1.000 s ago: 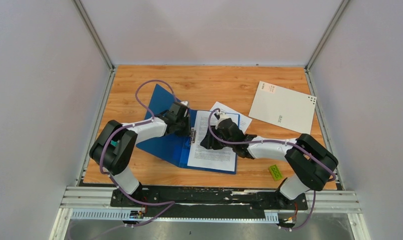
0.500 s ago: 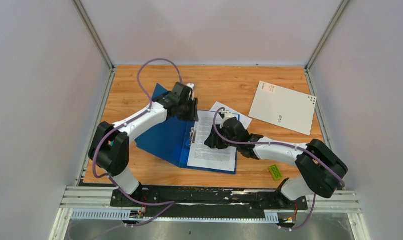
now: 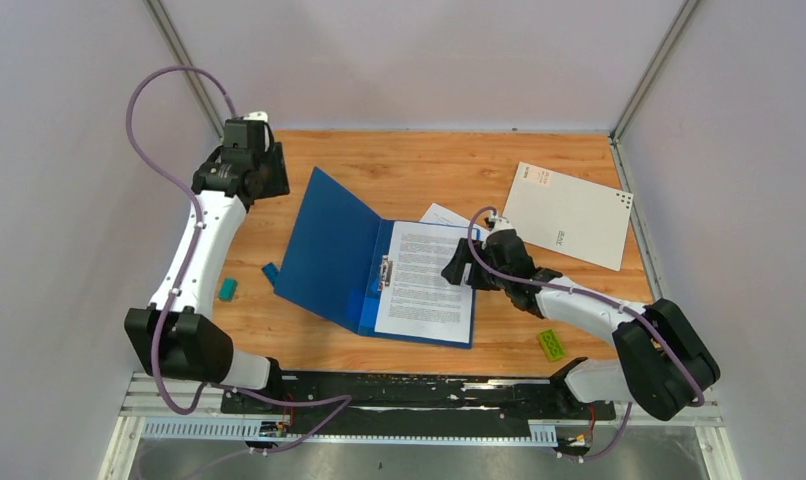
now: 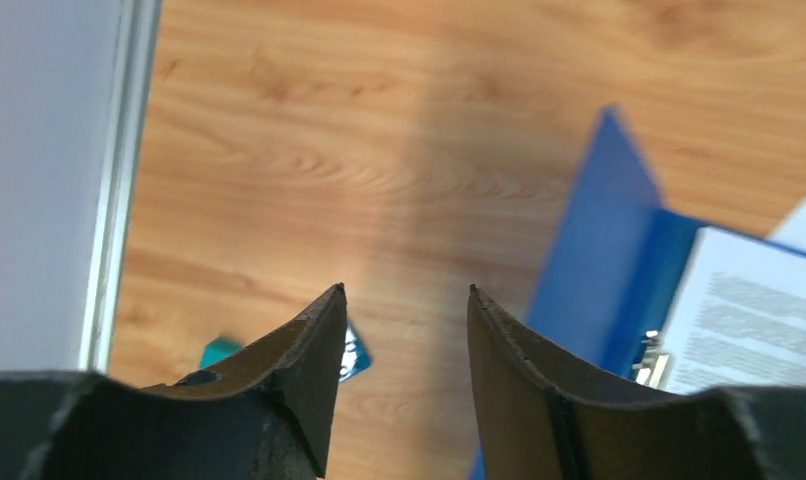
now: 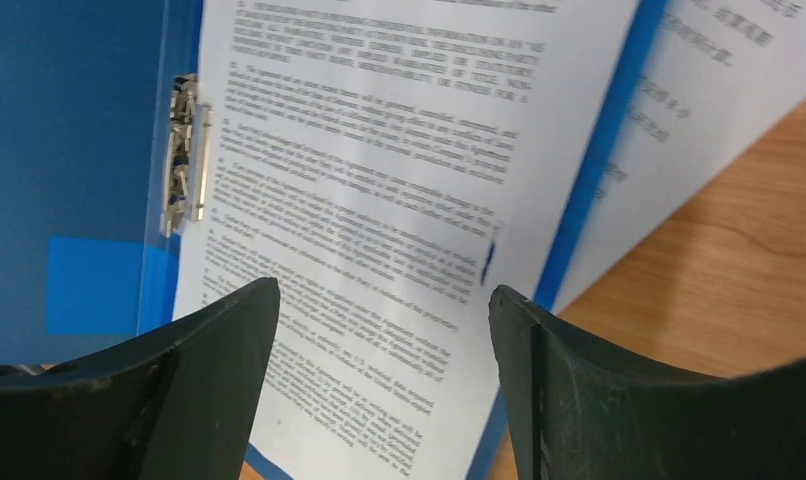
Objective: Put the files into the folder
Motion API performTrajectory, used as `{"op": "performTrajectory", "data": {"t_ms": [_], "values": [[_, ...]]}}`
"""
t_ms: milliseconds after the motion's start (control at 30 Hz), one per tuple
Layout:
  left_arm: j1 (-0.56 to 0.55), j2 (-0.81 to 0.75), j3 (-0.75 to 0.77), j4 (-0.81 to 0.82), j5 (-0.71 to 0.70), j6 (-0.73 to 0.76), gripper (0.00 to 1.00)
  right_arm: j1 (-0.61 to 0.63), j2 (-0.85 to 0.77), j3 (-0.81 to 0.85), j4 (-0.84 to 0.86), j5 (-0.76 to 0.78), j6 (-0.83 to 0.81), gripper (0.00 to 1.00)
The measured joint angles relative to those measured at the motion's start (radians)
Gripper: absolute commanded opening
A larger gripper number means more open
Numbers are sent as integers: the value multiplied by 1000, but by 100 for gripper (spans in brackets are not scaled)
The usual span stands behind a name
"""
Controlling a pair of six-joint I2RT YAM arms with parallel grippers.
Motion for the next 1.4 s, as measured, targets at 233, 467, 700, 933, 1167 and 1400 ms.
{"op": "performTrajectory", "data": {"t_ms": [233, 467, 700, 933, 1167, 1400], "values": [[101, 45, -183, -10, 127, -1, 40, -56, 0, -55, -2, -30, -13, 79], [93, 68, -307, 78, 488, -49, 35, -127, 6, -64, -1, -63, -36, 82], [-21, 4, -378, 217, 668, -146, 35, -150, 3, -95, 41, -101, -42, 84], [-236, 24, -449, 358, 678, -208, 35, -181, -5, -195, 243, -205, 18, 84], [-385, 183, -479, 413, 583, -219, 37, -198, -130, -300, 283, -222, 106, 83], [-411, 296, -479, 423, 481, -206, 37, -200, -291, -302, 192, -180, 123, 77]]}}
